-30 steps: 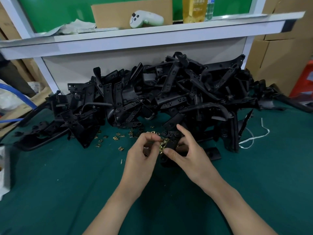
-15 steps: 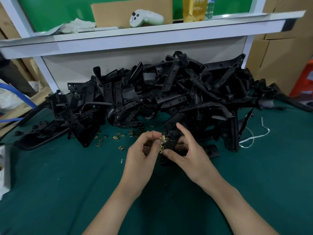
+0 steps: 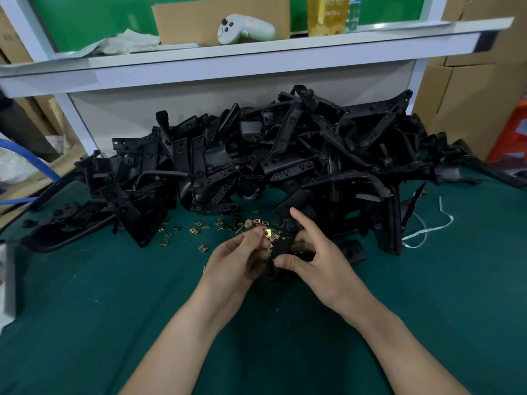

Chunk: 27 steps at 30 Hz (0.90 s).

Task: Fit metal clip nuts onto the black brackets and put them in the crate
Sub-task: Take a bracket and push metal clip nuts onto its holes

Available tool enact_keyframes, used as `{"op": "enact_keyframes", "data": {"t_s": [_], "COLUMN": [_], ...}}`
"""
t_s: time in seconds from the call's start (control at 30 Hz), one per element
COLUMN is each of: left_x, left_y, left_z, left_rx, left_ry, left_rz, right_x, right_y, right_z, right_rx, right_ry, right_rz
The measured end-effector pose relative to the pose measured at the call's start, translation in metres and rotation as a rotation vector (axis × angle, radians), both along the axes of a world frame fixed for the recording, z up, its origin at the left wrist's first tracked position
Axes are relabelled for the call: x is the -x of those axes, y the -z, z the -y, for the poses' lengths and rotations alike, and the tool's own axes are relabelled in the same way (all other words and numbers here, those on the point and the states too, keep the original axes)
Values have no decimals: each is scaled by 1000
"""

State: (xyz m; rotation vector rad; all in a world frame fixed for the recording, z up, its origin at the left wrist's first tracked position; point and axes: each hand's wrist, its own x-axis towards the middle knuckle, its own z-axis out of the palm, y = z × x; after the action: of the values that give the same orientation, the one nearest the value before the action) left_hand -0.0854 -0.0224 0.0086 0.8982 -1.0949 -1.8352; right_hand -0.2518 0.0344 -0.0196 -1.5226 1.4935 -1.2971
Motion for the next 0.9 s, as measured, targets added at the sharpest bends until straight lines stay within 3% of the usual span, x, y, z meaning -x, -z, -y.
{"op": "enact_keyframes", "data": {"t_s": [0.33,0.57,0.67,0.9], "left_x": [-9,-11,-10,-3], "left_y": [-3,0,-1,1], "left_z": [4,7,7,2], "left_rx": [-328,-376,-329,79], "left_ry": [57,56,34,-180], "left_rz": [-268,-338,-287,98], "right_x": [3,4,4,4], "right_y": [2,4,4,3], "right_z": [2,3,2,1], "right_rx": [28,45,46,55], "right_ry": [-14,-21,-19,-19], "right_rz": [-19,-11,-14,-32]}}
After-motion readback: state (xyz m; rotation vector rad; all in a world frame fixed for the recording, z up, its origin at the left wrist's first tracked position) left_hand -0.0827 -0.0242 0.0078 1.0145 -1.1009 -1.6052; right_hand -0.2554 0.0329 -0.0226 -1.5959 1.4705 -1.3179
